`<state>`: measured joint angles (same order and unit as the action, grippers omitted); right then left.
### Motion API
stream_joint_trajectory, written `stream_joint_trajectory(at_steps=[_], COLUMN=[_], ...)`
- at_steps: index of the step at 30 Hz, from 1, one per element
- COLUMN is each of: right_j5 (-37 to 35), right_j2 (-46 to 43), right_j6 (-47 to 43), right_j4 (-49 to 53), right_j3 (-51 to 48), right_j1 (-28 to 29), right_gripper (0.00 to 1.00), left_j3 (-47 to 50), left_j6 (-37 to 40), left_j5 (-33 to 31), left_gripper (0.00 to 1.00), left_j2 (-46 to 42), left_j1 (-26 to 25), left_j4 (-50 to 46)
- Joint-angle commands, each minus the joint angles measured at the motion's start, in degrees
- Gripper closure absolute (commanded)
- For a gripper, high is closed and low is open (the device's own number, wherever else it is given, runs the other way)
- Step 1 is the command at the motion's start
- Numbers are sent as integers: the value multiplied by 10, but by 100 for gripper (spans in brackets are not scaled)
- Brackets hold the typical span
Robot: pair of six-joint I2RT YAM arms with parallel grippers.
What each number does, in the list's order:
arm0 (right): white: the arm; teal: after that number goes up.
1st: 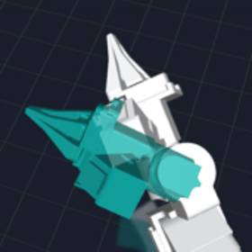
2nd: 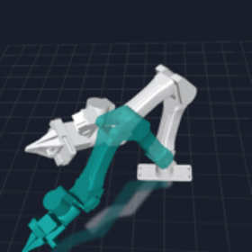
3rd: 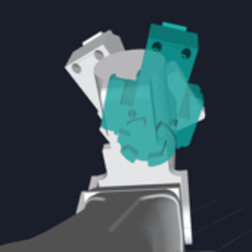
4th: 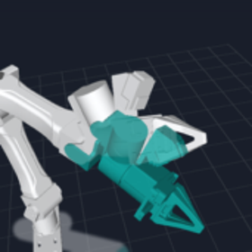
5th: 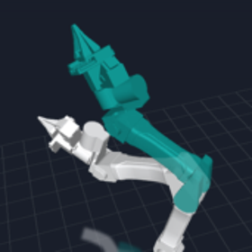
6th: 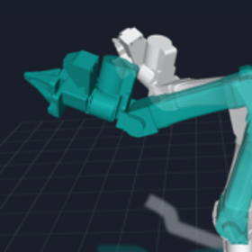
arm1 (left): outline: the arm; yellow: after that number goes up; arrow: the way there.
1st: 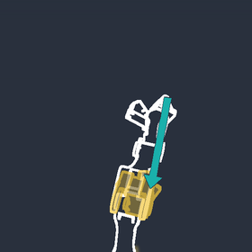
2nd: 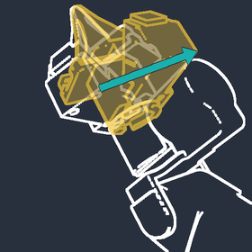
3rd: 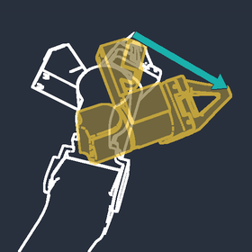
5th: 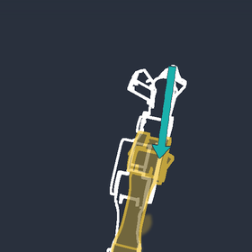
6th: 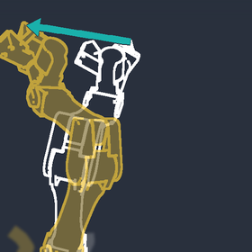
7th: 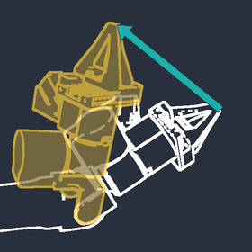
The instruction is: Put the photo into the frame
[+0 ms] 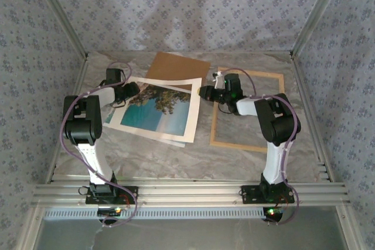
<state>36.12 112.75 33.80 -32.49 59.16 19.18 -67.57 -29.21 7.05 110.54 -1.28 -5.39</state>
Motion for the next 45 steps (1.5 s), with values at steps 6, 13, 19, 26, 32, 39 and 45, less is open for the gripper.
stream_joint_trajectory(at_steps=[6,13,19,26,32,39,45], right_j5=[41,187,226,196,158,132,108], right_j2=[-67,-99,-109,-139,-141,-140,-138], right_j6=[-124,-372,-496,-593,-626,-635,-641], right_j4=[151,457,618,732,773,780,777], right_j3=[73,236,338,378,402,421,429], right_j1=[-16,-28,-28,-24,-10,-1,1], right_gripper=[100,100,100,100,100,100,100], left_j3=[72,80,-55,-188,-327,-469,-595], left_j6=[-18,177,443,616,669,694,716], left_j5=[39,166,326,408,446,486,502], left_gripper=[25,25,24,22,23,42,71], left_j2=[-137,-220,-192,-170,-94,-1,78], left_j1=[-16,-80,-114,-140,-165,-184,-191], left_j4=[133,255,68,-189,-387,-536,-662])
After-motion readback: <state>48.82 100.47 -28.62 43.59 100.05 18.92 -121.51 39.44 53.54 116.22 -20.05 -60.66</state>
